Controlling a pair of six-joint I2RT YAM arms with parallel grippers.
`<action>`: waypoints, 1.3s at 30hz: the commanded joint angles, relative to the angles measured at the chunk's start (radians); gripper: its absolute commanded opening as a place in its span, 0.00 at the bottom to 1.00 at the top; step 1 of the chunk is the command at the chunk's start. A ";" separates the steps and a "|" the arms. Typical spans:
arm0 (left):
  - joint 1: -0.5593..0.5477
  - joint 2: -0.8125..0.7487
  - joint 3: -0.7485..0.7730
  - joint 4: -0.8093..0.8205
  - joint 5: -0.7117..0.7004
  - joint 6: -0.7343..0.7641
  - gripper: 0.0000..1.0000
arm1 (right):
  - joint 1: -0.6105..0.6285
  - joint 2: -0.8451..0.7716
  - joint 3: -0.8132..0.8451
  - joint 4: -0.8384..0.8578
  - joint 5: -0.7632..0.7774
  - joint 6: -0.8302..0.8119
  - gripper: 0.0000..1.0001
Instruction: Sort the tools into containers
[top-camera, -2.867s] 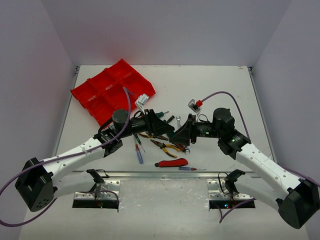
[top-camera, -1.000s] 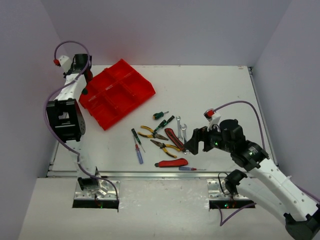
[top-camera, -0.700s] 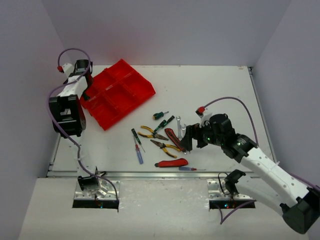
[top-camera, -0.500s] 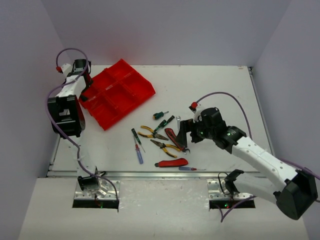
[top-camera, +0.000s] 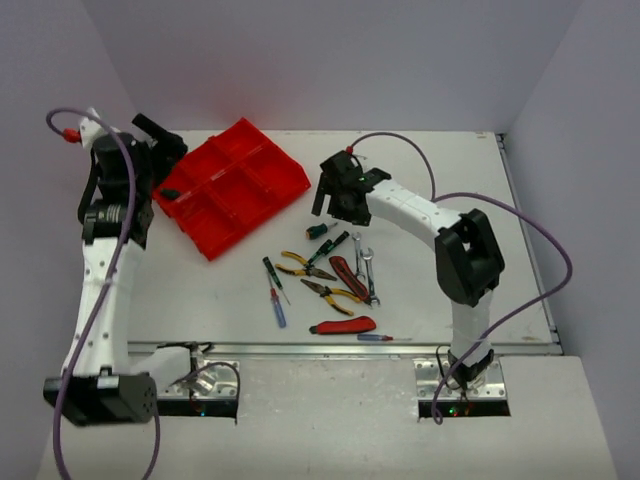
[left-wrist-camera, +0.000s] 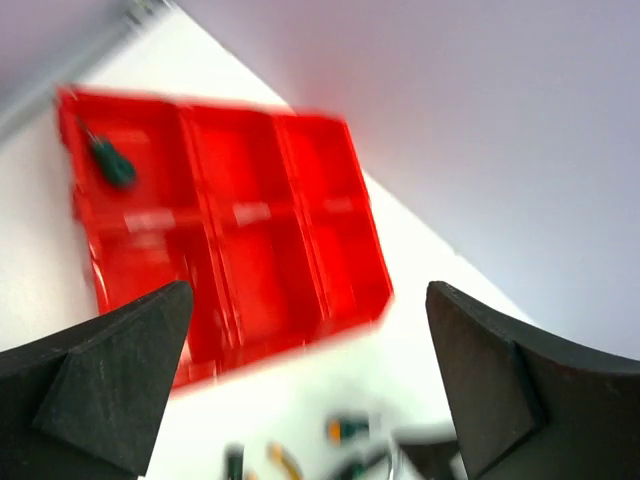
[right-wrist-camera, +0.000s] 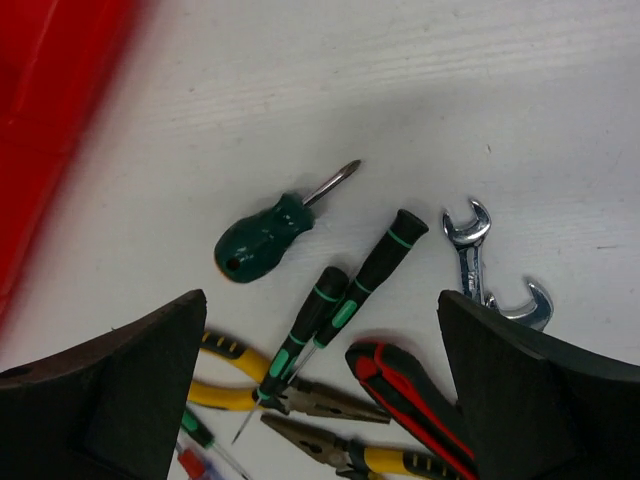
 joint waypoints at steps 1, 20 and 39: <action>-0.090 -0.243 -0.281 0.006 0.139 0.108 1.00 | 0.071 0.105 0.136 -0.104 0.230 0.201 0.94; -0.099 -0.486 -0.504 0.012 0.181 0.237 1.00 | 0.153 0.375 0.354 -0.214 0.301 0.335 0.77; -0.155 -0.436 -0.486 0.020 0.294 0.228 1.00 | 0.184 0.148 0.140 0.225 0.173 -0.287 0.03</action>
